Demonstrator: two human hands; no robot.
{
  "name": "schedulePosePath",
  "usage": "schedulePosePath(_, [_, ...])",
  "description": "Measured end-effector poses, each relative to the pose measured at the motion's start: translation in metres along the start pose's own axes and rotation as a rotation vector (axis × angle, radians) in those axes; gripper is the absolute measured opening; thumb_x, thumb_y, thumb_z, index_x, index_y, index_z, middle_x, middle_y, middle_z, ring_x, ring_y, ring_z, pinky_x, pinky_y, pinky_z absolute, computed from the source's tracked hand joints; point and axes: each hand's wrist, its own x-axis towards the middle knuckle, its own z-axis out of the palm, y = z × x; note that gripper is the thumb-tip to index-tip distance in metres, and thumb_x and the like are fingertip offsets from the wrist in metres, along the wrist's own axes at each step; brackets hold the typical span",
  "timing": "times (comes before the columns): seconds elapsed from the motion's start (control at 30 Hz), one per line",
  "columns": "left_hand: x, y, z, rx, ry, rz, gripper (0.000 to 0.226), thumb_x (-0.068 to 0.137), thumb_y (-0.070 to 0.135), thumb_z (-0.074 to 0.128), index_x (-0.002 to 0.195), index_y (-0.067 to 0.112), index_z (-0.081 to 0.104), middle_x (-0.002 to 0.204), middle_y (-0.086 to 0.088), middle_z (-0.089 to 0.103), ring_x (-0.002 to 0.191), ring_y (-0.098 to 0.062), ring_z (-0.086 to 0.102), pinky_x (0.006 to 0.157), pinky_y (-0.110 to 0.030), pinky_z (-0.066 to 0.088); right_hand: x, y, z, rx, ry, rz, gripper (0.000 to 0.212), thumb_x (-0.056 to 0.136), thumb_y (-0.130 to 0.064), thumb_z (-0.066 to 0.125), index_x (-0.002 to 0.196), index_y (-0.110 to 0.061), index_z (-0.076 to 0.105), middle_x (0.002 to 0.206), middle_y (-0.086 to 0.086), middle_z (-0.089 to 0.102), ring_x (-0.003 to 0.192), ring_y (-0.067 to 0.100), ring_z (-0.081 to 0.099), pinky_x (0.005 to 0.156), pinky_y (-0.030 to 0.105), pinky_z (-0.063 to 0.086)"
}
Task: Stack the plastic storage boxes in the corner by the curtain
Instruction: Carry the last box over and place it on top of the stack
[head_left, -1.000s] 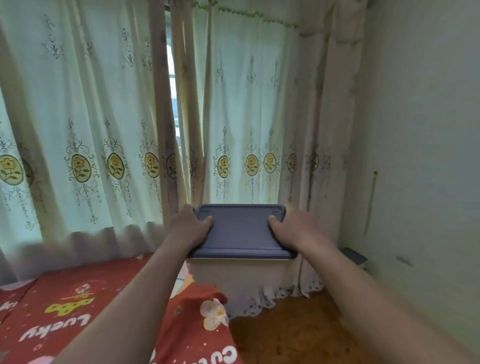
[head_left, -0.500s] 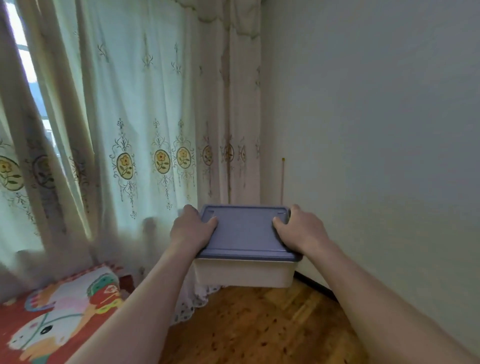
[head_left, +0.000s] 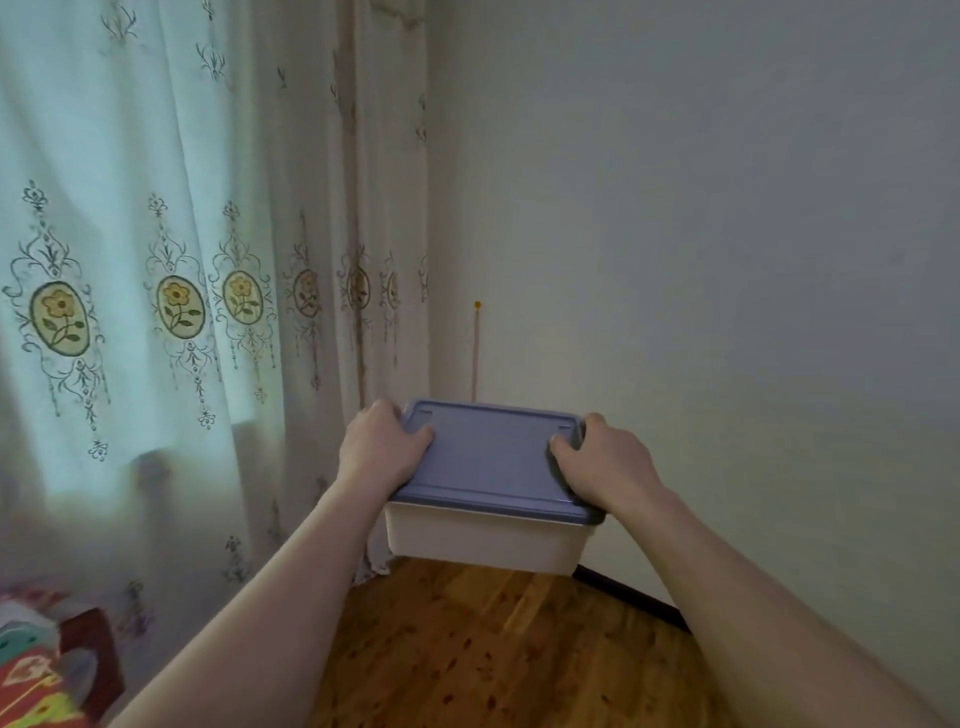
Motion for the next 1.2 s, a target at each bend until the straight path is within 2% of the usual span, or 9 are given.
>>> schedulePosePath(0.17, [0.054, -0.013, 0.007, -0.058, -0.003, 0.037, 0.054, 0.083, 0.046, 0.066, 0.123, 0.01, 0.057, 0.116, -0.008, 0.062, 0.104, -0.026, 0.057, 0.075, -0.029, 0.038, 0.038, -0.025, 0.009, -0.014, 0.032, 0.036, 0.056, 0.092, -0.057, 0.041, 0.125, -0.013, 0.05, 0.113, 0.015, 0.065, 0.099, 0.032, 0.061, 0.071, 0.032, 0.04])
schedulePosePath(0.3, [0.09, -0.022, 0.008, -0.085, -0.03, 0.07, 0.057, 0.084, 0.046, 0.066, 0.127, 0.011, 0.056, 0.119, -0.008, 0.063, 0.105, -0.026, 0.057, 0.077, -0.029, 0.037, 0.061, -0.044, 0.016, -0.002, 0.068, 0.063, 0.057, 0.09, -0.057, 0.043, 0.126, -0.014, 0.05, 0.112, 0.014, 0.065, 0.097, 0.031, 0.062, 0.074, 0.034, 0.047])
schedulePosePath(0.47, [0.125, -0.032, 0.007, -0.103, -0.049, 0.115, 0.06, 0.084, 0.046, 0.067, 0.129, 0.008, 0.056, 0.123, -0.01, 0.061, 0.113, -0.029, 0.055, 0.086, -0.032, 0.04, 0.082, -0.063, 0.025, 0.003, 0.1, 0.075, 0.06, 0.091, -0.058, 0.044, 0.13, -0.013, 0.049, 0.116, 0.014, 0.064, 0.099, 0.032, 0.061, 0.071, 0.032, 0.041])
schedulePosePath(0.6, [0.146, -0.034, 0.007, -0.134, -0.019, 0.116, 0.051, 0.083, 0.043, 0.068, 0.12, 0.01, 0.06, 0.116, -0.009, 0.063, 0.106, -0.029, 0.057, 0.08, -0.032, 0.04, 0.097, -0.073, 0.031, 0.022, 0.109, 0.072, 0.057, 0.091, -0.058, 0.044, 0.127, -0.013, 0.05, 0.112, 0.013, 0.065, 0.088, 0.029, 0.057, 0.069, 0.032, 0.041])
schedulePosePath(0.77, [0.172, -0.042, 0.013, -0.144, 0.003, 0.126, 0.052, 0.083, 0.045, 0.068, 0.121, 0.011, 0.059, 0.113, -0.008, 0.063, 0.104, -0.028, 0.057, 0.078, -0.03, 0.038, 0.122, -0.085, 0.04, 0.03, 0.122, 0.047, 0.07, 0.088, -0.066, 0.05, 0.132, -0.013, 0.046, 0.118, 0.011, 0.063, 0.103, 0.031, 0.06, 0.071, 0.033, 0.039])
schedulePosePath(0.97, [0.214, -0.052, 0.033, -0.112, 0.002, 0.118, 0.05, 0.082, 0.046, 0.067, 0.119, 0.013, 0.06, 0.101, -0.001, 0.058, 0.088, -0.019, 0.05, 0.074, -0.032, 0.037, 0.165, -0.089, 0.061, 0.034, 0.109, 0.02, 0.07, 0.087, -0.067, 0.051, 0.131, -0.012, 0.046, 0.116, 0.01, 0.063, 0.099, 0.029, 0.059, 0.069, 0.032, 0.038])
schedulePosePath(1.07, [0.238, -0.049, 0.054, -0.095, 0.006, 0.112, 0.051, 0.083, 0.045, 0.066, 0.12, 0.012, 0.059, 0.101, -0.002, 0.058, 0.088, -0.019, 0.048, 0.075, -0.032, 0.037, 0.194, -0.082, 0.075, 0.031, 0.089, 0.014, 0.07, 0.088, -0.067, 0.05, 0.13, -0.011, 0.046, 0.116, 0.01, 0.062, 0.094, 0.026, 0.056, 0.068, 0.032, 0.037])
schedulePosePath(1.2, [0.266, -0.036, 0.085, -0.098, -0.008, 0.101, 0.054, 0.083, 0.045, 0.066, 0.124, 0.011, 0.058, 0.11, -0.006, 0.062, 0.092, -0.021, 0.052, 0.075, -0.031, 0.037, 0.237, -0.064, 0.086, 0.042, 0.073, 0.008, 0.071, 0.086, -0.068, 0.052, 0.13, -0.012, 0.046, 0.117, 0.01, 0.062, 0.099, 0.029, 0.059, 0.069, 0.032, 0.038])
